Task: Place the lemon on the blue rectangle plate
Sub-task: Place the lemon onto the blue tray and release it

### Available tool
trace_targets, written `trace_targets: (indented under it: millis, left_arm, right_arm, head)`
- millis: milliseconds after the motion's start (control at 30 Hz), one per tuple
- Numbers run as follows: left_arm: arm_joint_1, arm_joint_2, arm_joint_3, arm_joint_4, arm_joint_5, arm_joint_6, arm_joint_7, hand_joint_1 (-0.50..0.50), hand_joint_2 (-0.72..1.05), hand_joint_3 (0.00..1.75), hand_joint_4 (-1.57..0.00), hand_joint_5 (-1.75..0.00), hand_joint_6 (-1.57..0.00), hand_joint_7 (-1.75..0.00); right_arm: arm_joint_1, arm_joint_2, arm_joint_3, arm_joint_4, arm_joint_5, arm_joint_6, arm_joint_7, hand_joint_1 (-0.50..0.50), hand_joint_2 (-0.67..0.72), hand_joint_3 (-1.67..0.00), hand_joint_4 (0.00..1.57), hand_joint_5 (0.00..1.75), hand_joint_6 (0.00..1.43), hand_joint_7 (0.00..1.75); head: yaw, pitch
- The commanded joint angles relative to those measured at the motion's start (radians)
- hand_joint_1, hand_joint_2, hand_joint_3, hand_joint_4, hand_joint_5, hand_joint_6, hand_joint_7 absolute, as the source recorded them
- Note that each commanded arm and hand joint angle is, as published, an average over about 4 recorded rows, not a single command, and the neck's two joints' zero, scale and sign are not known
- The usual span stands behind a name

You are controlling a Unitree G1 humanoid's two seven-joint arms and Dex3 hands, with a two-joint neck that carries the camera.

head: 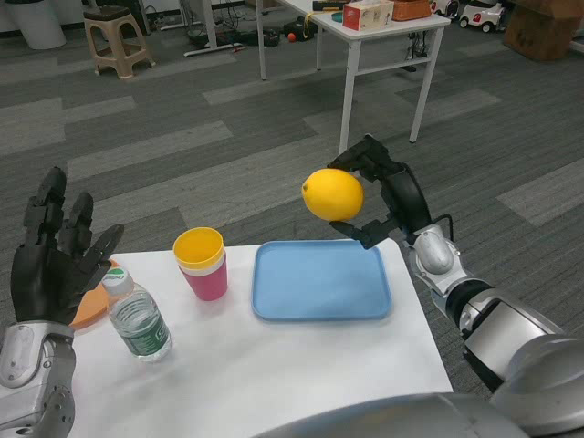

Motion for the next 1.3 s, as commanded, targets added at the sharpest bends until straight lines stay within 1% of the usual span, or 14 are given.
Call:
trace_targets:
  millis: [33, 233, 333, 400, 467, 567, 600, 667, 733, 833, 967, 1100, 1233, 1300]
  left_arm:
    - [-0.007, 0.004, -0.002, 0.012, -0.008, -0.001, -0.003, -0.46, 1.05, 0.09, 0.00, -0.21, 0.00, -0.14]
    - [-0.007, 0.003, -0.008, 0.014, -0.008, -0.001, -0.003, -0.46, 1.05, 0.09, 0.00, -0.21, 0.00, -0.12]
    - [-0.007, 0.003, -0.011, 0.014, -0.009, -0.001, -0.003, -0.46, 1.05, 0.09, 0.00, -0.21, 0.00, -0.12]
    - [-0.007, 0.003, -0.013, 0.014, -0.009, 0.000, -0.003, -0.46, 1.05, 0.09, 0.00, -0.21, 0.00, -0.14]
    - [-0.007, 0.003, -0.015, 0.014, -0.009, 0.001, -0.003, -0.46, 1.05, 0.09, 0.00, -0.21, 0.00, -0.14]
    - [-0.007, 0.003, -0.017, 0.013, -0.010, 0.000, -0.003, -0.46, 1.05, 0.09, 0.00, -0.21, 0.00, -0.14]
    - [-0.007, 0.002, -0.018, 0.013, -0.010, 0.000, -0.003, -0.46, 1.05, 0.09, 0.00, -0.21, 0.00, -0.14]
    - [-0.007, 0.001, -0.019, 0.013, -0.010, 0.000, -0.003, -0.46, 1.05, 0.09, 0.00, -0.21, 0.00, -0.14]
    - [-0.007, 0.000, -0.020, 0.013, -0.011, 0.001, -0.003, -0.46, 1.05, 0.09, 0.00, -0.21, 0.00, -0.14]
    - [-0.007, -0.002, -0.021, 0.014, -0.011, 0.001, -0.003, -0.46, 1.05, 0.09, 0.00, -0.21, 0.00, -0.14]
    - [-0.007, -0.002, -0.025, 0.017, -0.012, 0.001, -0.003, -0.46, 1.05, 0.09, 0.00, -0.21, 0.00, -0.14]
    - [-0.007, -0.004, -0.029, 0.019, -0.012, 0.001, -0.003, -0.46, 1.05, 0.09, 0.00, -0.21, 0.00, -0.14]
    - [-0.007, -0.004, -0.032, 0.021, -0.013, 0.001, -0.003, -0.46, 1.05, 0.09, 0.00, -0.21, 0.00, -0.14]
    - [-0.007, -0.004, -0.033, 0.023, -0.014, 0.001, -0.003, -0.47, 0.87, 0.09, 0.00, -0.21, 0.00, -0.14]
  right_arm:
    - [0.002, -0.012, 0.009, 0.013, 0.010, -0.005, -0.012, -0.12, -0.40, -1.45, 0.80, 0.68, 1.20, 1.59]
    - [-0.016, -0.013, 0.040, 0.079, -0.034, 0.001, -0.012, -0.12, -0.41, -1.43, 0.80, 0.68, 1.20, 1.55]
    - [-0.030, -0.013, 0.061, 0.099, -0.042, 0.005, -0.014, -0.12, -0.41, -1.43, 0.80, 0.68, 1.20, 1.61]
    - [-0.045, -0.013, 0.073, 0.111, -0.058, 0.012, -0.017, -0.14, -0.41, -1.43, 0.80, 0.68, 1.20, 1.61]
    - [-0.058, -0.013, 0.084, 0.125, -0.083, 0.030, -0.018, -0.14, -0.41, -1.47, 0.80, 0.68, 1.20, 1.61]
    - [-0.080, -0.011, 0.097, 0.168, -0.130, 0.087, -0.018, -0.15, -0.41, -1.45, 0.81, 0.68, 1.20, 1.61]
    - [-0.091, -0.009, 0.102, 0.192, -0.154, 0.124, -0.018, -0.16, -0.41, -1.43, 0.82, 0.68, 1.20, 1.59]
    - [-0.108, -0.005, 0.110, 0.227, -0.194, 0.188, -0.018, -0.15, -0.41, -1.45, 0.83, 0.68, 1.20, 1.55]
    - [-0.117, -0.003, 0.112, 0.240, -0.227, 0.240, -0.018, -0.12, -0.41, -1.45, 0.83, 0.68, 1.20, 1.54]
    - [-0.129, 0.003, 0.113, 0.255, -0.275, 0.317, -0.018, -0.12, -0.41, -1.43, 0.85, 0.68, 1.20, 1.54]
    - [-0.148, 0.013, 0.119, 0.284, -0.345, 0.428, -0.018, -0.12, -0.46, -1.43, 0.89, 0.58, 1.22, 1.54]
    - [-0.157, 0.017, 0.146, 0.301, -0.378, 0.489, -0.021, -0.12, -0.48, -1.43, 0.91, 0.58, 1.23, 1.54]
    - [-0.157, 0.023, 0.160, 0.303, -0.389, 0.511, -0.028, -0.12, -0.48, -1.39, 0.90, 0.58, 1.21, 1.54]
    - [-0.157, 0.024, 0.172, 0.303, -0.389, 0.514, -0.033, -0.15, -0.48, -1.39, 0.90, 0.58, 1.20, 1.54]
  head:
    - [-0.001, -0.004]
    - [0.006, -0.013]
    - [0.002, -0.017]
    - [-0.001, -0.022]
    - [-0.001, -0.021]
    - [0.001, -0.023]
    - [0.001, -0.025]
    - [0.002, -0.028]
    - [-0.002, -0.030]
    - [-0.006, -0.035]
    - [-0.005, -0.041]
    - [-0.007, -0.051]
    - [-0.008, -0.053]
    - [-0.009, -0.059]
